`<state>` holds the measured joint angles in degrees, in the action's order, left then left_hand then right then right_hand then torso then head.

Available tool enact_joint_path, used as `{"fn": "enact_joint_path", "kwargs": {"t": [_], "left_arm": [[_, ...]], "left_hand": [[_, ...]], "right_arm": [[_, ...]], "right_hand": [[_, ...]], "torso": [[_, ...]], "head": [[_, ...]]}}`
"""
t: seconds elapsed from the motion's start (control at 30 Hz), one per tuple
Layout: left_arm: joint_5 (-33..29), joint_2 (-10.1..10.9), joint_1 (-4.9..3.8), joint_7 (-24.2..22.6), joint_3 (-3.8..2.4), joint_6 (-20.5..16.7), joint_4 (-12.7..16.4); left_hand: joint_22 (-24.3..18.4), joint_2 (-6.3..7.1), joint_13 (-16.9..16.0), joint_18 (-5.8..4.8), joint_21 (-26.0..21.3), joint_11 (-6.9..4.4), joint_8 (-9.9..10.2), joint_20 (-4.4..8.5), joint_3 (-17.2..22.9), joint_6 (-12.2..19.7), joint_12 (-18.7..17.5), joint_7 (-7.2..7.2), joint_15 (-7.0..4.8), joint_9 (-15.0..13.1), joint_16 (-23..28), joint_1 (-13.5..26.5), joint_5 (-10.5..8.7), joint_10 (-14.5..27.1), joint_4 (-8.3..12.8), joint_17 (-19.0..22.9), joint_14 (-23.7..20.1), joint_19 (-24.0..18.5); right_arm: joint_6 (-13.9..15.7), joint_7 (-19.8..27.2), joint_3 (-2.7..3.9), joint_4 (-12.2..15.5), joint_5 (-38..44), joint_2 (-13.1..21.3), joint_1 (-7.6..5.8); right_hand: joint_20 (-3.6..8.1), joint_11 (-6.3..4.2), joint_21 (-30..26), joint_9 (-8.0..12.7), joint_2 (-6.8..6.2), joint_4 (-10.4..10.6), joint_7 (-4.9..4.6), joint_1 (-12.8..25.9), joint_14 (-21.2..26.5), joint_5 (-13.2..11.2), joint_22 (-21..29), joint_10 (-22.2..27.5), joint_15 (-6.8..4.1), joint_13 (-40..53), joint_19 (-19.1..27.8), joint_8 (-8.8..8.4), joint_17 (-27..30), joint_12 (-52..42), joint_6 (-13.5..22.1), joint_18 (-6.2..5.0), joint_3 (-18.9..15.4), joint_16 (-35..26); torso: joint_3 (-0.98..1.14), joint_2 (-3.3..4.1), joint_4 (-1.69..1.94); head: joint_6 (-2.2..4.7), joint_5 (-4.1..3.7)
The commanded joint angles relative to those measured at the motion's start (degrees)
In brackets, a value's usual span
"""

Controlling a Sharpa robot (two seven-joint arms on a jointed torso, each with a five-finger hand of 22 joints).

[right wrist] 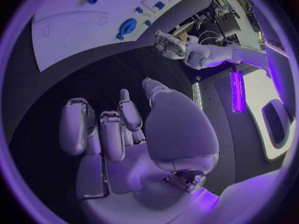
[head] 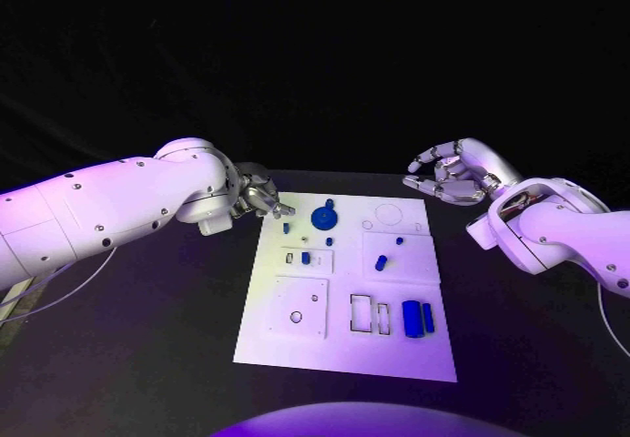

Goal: Assemble the parts on the task board

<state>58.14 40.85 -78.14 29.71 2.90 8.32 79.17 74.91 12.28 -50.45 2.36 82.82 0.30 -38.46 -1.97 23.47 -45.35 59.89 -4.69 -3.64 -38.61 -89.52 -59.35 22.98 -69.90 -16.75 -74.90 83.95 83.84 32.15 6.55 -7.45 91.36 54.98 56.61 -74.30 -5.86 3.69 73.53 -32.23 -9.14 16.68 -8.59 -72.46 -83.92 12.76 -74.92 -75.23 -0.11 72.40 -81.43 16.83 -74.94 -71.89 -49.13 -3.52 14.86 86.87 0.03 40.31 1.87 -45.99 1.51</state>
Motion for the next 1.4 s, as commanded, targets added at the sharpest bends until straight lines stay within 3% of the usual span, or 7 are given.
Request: {"fn": "enact_joint_path", "kwargs": {"t": [0.03,0.17,0.43,0.57,0.77,1.07,1.4], "left_arm": [[-0.29,-0.91,-0.32,-1.43,0.06,1.32,-1.54],[1.55,-2.75,-0.61,-1.51,0.44,2.15,-4.78],[3.07,-5.49,-0.67,-1.24,1.36,4.99,-8.82],[3.03,-6.88,-0.44,-1.1,1.88,6.47,-10.32],[2.98,-8.56,0.25,-0.93,2.48,7.83,-12.19],[2.91,-9.76,1.02,-0.8,2.79,8.49,-13.6],[3.07,-9.86,1.13,-0.7,2.82,8.46,-13.75]], "left_hand": [[1.3,-0.05,0.15,0.57,-0.09,0.3,0.31,-0.33,-0.52,-0.19,0.01,-0.32,0.54,0.31,0.15,0.17,-0.1,-0.02,-0.04,-14.01,5.7,-0.01],[1.43,-0.03,0.03,0.56,-0.04,0.35,0.69,-0.48,-1.34,-0.5,0.27,-0.35,0.62,0.76,0.09,0.86,-0.53,-0.19,-0.09,-14.12,5.74,0.07],[1.89,-0.04,-0.04,0.48,0.17,0.35,1.18,-0.56,-2.79,-0.9,0.63,-0.32,0.65,1.38,-0.08,1.58,-2.0,-0.33,-0.08,-14.41,5.83,0.29],[2.31,-0.42,-0.1,0.4,0.38,0.32,1.53,-0.58,-3.99,-1.27,0.94,-0.27,0.64,1.9,-0.21,1.87,-3.66,-0.48,-0.08,-14.62,5.9,0.48],[2.7,-0.74,-0.39,0.32,0.58,0.3,1.73,-0.57,-4.66,-1.49,1.34,-0.24,0.62,2.22,-0.35,1.84,-4.6,-0.71,-0.08,-14.88,5.98,0.66],[3.03,-1.22,-0.59,0.25,0.76,0.24,1.76,-0.57,-4.74,-1.78,1.63,-0.17,0.59,2.4,-0.42,1.39,-4.8,-0.9,-0.01,-15.0,6.02,0.8],[3.4,-1.99,-0.89,0.18,0.96,0.14,1.76,-0.51,-4.56,-2.28,2.08,-0.06,0.51,2.67,-0.48,0.29,-4.71,-1.14,0.03,-15.1,6.05,0.96]], "right_arm": [[-0.13,0.24,0.0,0.0,0.66,-0.11,0.04],[-0.18,0.25,0.0,-0.06,0.66,-0.28,0.04],[-0.18,0.25,0.0,-0.13,0.66,-0.43,0.04],[-0.2,0.27,0.0,-0.17,0.66,-0.58,0.04],[-0.18,0.33,0.0,-0.18,0.66,-0.66,0.04],[-0.15,0.38,0.0,-0.09,0.66,-0.66,0.05],[-0.15,0.39,0.0,-0.05,0.66,-0.61,0.05]], "right_hand": [[0.2,-0.04,-0.34,-0.09,0.15,0.02,0.28,0.57,-4.29,0.08,-4.73,0.24,-0.33,-0.02,0.35,0.2,-7.91,0.16,0.01,-0.37,-0.33,-0.34],[0.21,-0.04,-0.35,-0.1,0.18,0.0,0.29,0.63,-4.29,0.13,-4.73,0.23,-0.34,-0.01,0.35,0.23,-7.92,0.15,0.01,-0.37,-0.36,-0.34],[0.21,-0.04,-0.35,-0.1,0.18,0.0,0.29,0.63,-4.29,0.13,-4.73,0.23,-0.34,-0.01,0.35,0.23,-7.92,0.15,0.01,-0.37,-0.36,-0.34],[0.21,-0.05,-0.3,-0.11,0.2,-0.01,0.29,0.64,-4.28,0.16,-4.77,0.22,-0.34,0.0,0.32,0.24,-7.85,0.14,0.02,-0.36,-0.37,-0.38],[0.21,-0.05,-0.3,-0.11,0.2,-0.01,0.29,0.64,-4.28,0.16,-4.77,0.22,-0.34,0.0,0.32,0.24,-7.85,0.14,0.02,-0.36,-0.37,-0.38],[0.21,-0.06,-0.44,-0.12,0.23,-0.04,0.3,0.66,-4.27,0.23,-4.69,0.24,-0.35,-0.03,0.39,0.26,-7.84,0.16,0.04,-0.39,-0.38,-0.38],[0.21,-0.06,-0.44,-0.12,0.23,-0.04,0.3,0.66,-4.27,0.23,-4.69,0.24,-0.35,-0.03,0.39,0.26,-7.84,0.16,0.04,-0.39,-0.38,-0.38]], "torso": [[0.01,0.08,0.05],[-0.1,0.2,-0.01],[0.03,0.07,0.02],[-0.02,0.11,-0.04],[-0.03,0.16,-0.1],[0.02,0.18,-0.06],[0.0,0.07,-0.03]], "head": [[0.46,0.07],[0.72,0.31],[0.7,0.6],[0.65,0.66],[0.65,0.69],[0.53,0.5],[0.3,0.47]]}}
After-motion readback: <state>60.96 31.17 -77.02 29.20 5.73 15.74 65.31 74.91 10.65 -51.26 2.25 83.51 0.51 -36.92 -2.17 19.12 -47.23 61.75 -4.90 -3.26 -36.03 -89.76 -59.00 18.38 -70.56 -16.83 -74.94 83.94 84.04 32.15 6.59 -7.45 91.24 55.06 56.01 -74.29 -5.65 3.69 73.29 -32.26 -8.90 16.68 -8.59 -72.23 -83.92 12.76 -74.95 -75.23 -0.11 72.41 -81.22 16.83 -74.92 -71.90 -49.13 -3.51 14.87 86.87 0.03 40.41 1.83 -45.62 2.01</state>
